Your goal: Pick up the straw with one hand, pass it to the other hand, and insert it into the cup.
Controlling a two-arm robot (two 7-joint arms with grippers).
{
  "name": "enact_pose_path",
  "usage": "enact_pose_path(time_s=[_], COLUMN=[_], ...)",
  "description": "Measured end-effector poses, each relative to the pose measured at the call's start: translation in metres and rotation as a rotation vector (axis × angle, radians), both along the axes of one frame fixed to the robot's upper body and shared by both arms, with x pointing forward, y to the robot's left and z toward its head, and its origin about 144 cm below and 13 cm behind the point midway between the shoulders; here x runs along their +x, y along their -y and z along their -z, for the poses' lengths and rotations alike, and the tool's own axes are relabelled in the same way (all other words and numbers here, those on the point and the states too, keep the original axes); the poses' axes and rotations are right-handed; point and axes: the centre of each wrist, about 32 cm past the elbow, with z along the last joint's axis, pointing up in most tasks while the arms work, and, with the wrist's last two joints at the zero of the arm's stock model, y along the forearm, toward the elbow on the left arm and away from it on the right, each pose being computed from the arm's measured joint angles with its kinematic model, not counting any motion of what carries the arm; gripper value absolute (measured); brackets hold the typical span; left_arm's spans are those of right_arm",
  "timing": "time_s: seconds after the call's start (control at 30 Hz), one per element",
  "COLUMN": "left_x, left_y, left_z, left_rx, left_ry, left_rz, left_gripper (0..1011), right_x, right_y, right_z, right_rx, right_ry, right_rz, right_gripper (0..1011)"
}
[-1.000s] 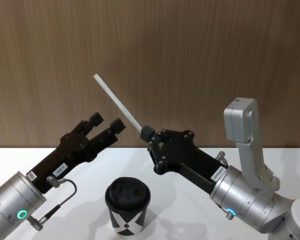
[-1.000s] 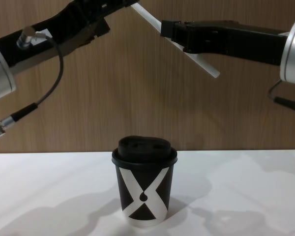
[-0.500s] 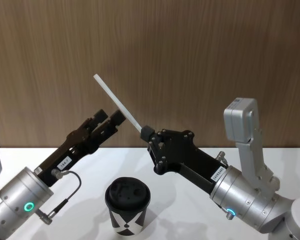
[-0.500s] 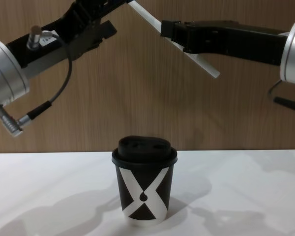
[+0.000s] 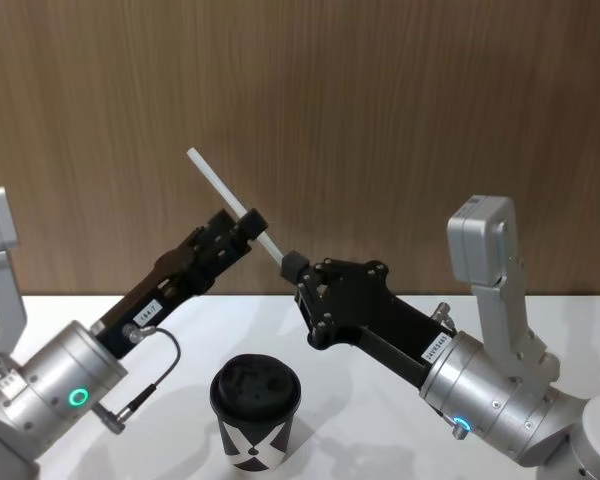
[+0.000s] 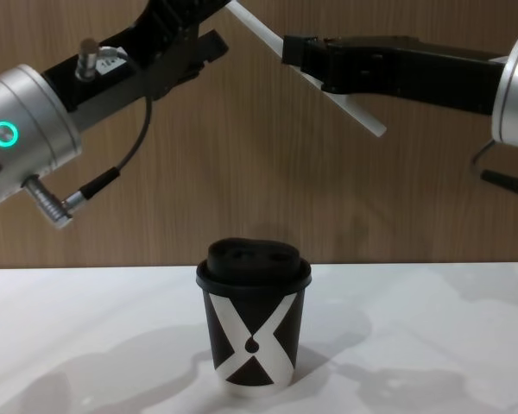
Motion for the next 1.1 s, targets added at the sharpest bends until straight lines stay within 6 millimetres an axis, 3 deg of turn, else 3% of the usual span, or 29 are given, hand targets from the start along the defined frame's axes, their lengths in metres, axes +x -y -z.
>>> enact_pose_path(time_s=[0.27, 0.5, 0.83, 0.87, 0.93, 1.1], left_x=[0.007, 0.011, 0.014, 0.015, 0.015, 0.015], left_y=[0.005, 0.009, 0.011, 0.011, 0.011, 0.011], left_z=[-0.002, -0.003, -0.005, -0.005, -0.005, -0.006], left_rx=[-0.011, -0.017, -0.022, -0.023, -0.023, -0.024], left_ry=[0.004, 0.010, 0.022, 0.024, 0.026, 0.031], left_rz=[0.020, 0.028, 0.026, 0.026, 0.025, 0.024], left_gripper=[1003, 872, 568, 504, 485, 278], right_x=[0.000, 0.000, 0.000, 0.000, 0.000, 0.000], right_y=[0.000, 0.000, 0.000, 0.000, 0.000, 0.000], right_z=[0.000, 0.000, 0.000, 0.000, 0.000, 0.000], right_rx=[0.000, 0.000, 0.000, 0.000, 0.000, 0.000], right_ry=[0.000, 0.000, 0.000, 0.000, 0.000, 0.000], right_rz=[0.000, 0.000, 0.000, 0.000, 0.000, 0.000], right_gripper=[2, 2, 2, 1, 2, 2])
